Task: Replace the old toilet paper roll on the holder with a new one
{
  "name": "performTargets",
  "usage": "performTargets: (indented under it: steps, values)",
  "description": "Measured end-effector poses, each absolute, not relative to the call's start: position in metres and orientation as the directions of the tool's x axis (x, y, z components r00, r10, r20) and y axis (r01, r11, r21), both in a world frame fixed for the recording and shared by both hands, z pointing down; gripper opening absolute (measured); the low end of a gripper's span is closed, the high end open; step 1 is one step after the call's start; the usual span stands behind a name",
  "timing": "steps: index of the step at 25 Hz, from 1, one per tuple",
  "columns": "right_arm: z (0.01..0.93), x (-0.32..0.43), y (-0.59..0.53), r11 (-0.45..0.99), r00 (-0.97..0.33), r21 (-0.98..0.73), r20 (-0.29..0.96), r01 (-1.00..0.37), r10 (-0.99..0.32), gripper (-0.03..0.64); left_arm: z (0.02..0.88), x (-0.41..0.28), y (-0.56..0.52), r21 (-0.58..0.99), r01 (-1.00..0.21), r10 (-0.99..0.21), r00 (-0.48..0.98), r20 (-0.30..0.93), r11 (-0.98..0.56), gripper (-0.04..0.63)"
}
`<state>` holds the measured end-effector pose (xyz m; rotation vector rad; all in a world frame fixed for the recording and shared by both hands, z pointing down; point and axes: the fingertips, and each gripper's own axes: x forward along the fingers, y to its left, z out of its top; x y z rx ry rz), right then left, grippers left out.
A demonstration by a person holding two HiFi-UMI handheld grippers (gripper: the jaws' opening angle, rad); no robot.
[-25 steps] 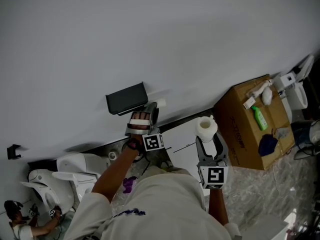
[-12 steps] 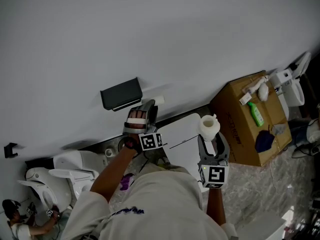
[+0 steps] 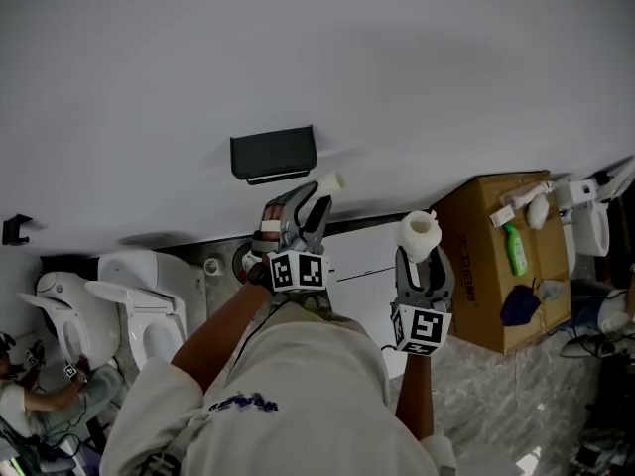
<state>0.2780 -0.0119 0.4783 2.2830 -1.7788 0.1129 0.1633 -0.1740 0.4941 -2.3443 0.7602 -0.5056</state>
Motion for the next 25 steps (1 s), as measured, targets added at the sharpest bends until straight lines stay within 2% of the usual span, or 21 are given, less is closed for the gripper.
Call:
performTargets:
  steps: [8,25]
  values:
    - [0.477,0.26,-0.055,-0.123,0.165,0.202,0.208,-0.972,-0.964,0.264,0.458,0.122,-0.178,-0.348,-0.53,-0.592,0.8,0.097,-0.773,0.149]
    - [0.49,0.224,-0.129,0.081,0.022,0.38,0.259,-0.921,-0.966,0.264,0.428,0.019,-0.209,-0.157,-0.716,-0.72,0.693,-0.043,-0.68,0.149]
